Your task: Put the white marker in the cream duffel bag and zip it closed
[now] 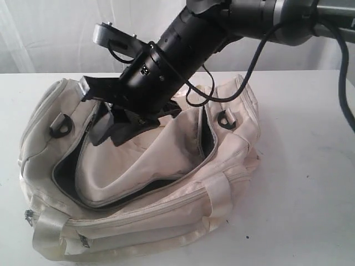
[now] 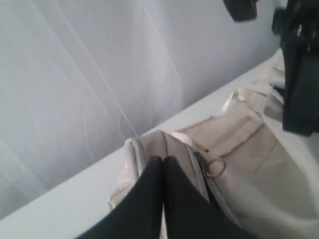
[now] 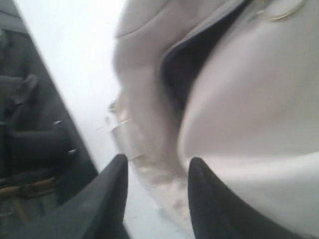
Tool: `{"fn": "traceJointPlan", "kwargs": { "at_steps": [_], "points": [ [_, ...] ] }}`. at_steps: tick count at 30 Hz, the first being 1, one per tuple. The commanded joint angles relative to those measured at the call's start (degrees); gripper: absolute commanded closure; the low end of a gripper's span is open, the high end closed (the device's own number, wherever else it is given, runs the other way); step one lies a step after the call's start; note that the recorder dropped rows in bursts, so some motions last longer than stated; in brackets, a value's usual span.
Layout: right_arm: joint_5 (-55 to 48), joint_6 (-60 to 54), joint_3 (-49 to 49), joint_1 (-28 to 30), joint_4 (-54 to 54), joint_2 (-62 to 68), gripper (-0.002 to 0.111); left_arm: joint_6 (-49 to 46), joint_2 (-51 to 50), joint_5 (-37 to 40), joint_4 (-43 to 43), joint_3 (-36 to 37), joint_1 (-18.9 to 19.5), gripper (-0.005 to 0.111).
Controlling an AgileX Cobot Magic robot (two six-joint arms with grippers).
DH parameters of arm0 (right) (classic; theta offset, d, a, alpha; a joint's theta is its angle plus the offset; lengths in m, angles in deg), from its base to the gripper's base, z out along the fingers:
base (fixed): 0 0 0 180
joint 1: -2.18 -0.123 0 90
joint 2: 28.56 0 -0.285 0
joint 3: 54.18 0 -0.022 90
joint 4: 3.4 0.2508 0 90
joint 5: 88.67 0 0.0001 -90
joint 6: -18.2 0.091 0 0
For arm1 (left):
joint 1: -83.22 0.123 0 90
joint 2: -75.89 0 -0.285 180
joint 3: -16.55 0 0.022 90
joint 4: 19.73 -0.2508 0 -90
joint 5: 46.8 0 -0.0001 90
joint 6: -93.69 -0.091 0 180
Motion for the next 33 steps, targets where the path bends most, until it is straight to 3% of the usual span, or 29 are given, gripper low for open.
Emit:
{"fn": "traceJointPlan", "kwargs": {
  "at_steps": [1, 6, 12, 14, 16, 19, 20, 21, 24, 27, 31, 33],
  "points": [
    [10.6, 3.1, -0.3, 2.4, -7.9, 1.4, 0.070, 0.3, -1.5, 1.2, 0.3, -4.2, -0.5, 0.079],
    [12.5, 8.6, -0.4, 7.2, -5.8, 3.7, 0.064, 1.6, -8.4, 1.3, 0.3, -7.3, -0.5, 0.059],
    [8.8, 5.1, -0.4, 12.7, -2.1, 7.0, 0.061, 8.8, -27.4, 4.8, -7.3, -13.5, -0.5, 0.059],
    [6.9, 1.7, -0.4, 12.7, -2.4, 7.2, 0.061, 8.8, -32.9, 11.2, -7.6, -17.0, -0.4, 0.062],
    [4.3, -2.2, -0.4, 12.7, -2.5, 7.2, 0.061, 8.1, -36.9, 22.8, -8.4, -19.8, -0.4, 0.070],
    [-0.2, -5.5, -0.4, 12.6, -4.2, 7.2, 0.061, 8.3, -41.2, 42.0, -19.0, -23.3, -0.4, 0.084],
    [-1.4, -5.5, -0.4, 12.6, -5.4, 7.2, 0.061, 10.5, -42.3, 44.2, -22.5, -24.2, -0.4, 0.087],
    [-2.4, -5.5, -0.4, 12.6, -6.9, 7.1, 0.061, 13.6, -43.4, 44.2, -27.0, -25.0, -0.4, 0.090],
    [-3.6, -5.5, -0.4, 12.6, -10.4, 7.1, 0.061, 22.3, -45.9, 33.6, -41.2, -26.4, -0.4, 0.090],
    [-3.4, -5.5, -0.3, 12.6, -11.6, 7.1, 0.061, 24.7, -48.2, 23.1, -47.1, -28.0, -0.4, 0.080],
    [-2.4, -6.0, -0.3, 12.6, -11.6, 7.1, 0.061, 24.4, -51.5, 23.9, -48.2, -30.4, -0.4, 0.054],
    [-1.9, -6.0, -0.3, 12.6, -11.6, 7.1, 0.061, 24.2, -53.3, 25.9, -48.2, -31.0, -0.4, 0.046]
  ]
}}
